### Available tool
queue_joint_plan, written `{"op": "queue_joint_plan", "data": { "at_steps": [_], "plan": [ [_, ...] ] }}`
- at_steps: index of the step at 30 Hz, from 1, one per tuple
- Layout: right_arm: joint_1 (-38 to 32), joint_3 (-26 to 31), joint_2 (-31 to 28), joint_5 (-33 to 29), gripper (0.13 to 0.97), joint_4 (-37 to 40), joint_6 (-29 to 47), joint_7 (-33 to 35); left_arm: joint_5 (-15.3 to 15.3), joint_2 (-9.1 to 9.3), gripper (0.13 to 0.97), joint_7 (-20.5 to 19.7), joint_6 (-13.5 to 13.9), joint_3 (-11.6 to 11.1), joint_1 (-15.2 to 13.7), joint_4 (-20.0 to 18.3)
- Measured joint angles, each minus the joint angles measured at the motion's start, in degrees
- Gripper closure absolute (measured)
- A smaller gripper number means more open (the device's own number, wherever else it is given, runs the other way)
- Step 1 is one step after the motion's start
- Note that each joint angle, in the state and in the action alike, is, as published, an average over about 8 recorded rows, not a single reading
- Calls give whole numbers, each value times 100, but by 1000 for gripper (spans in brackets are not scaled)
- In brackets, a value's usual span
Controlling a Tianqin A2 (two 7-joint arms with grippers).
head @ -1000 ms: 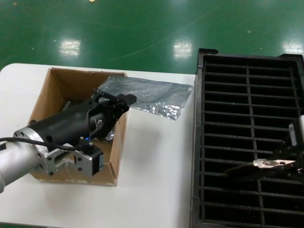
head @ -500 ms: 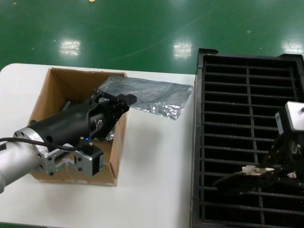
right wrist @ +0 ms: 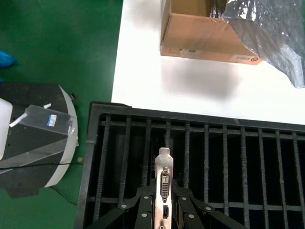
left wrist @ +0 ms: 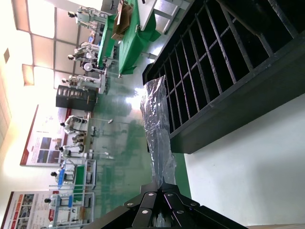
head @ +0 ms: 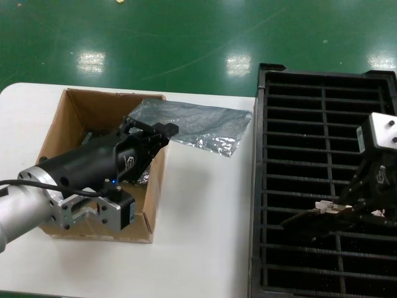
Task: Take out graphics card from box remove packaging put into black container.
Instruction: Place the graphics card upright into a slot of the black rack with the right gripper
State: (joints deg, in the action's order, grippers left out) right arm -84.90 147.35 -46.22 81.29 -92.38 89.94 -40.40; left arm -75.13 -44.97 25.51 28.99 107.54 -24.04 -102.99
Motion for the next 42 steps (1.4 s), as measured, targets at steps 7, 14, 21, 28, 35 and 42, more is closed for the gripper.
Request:
{"op": "queue_joint_plan", "data": {
  "at_steps": [7,14,21,28,35,42],
  "plan": [
    [49,25,96,-10,909,132,0,71,0,0,958,0,0,0,0,0],
    [81,-8,125,-64,909,177,0,144,0,0,958,0,0,0,0,0],
    [140,-51,175,-217,909,324,0,223,0,0,958,0,0,0,0,0],
    [172,-47,234,-356,909,459,0,273,0,0,958,0,0,0,0,0],
    [153,4,232,-415,909,503,0,293,0,0,958,0,0,0,0,0],
    [165,20,277,-544,909,585,0,298,0,0,958,0,0,0,0,0]
  ]
}}
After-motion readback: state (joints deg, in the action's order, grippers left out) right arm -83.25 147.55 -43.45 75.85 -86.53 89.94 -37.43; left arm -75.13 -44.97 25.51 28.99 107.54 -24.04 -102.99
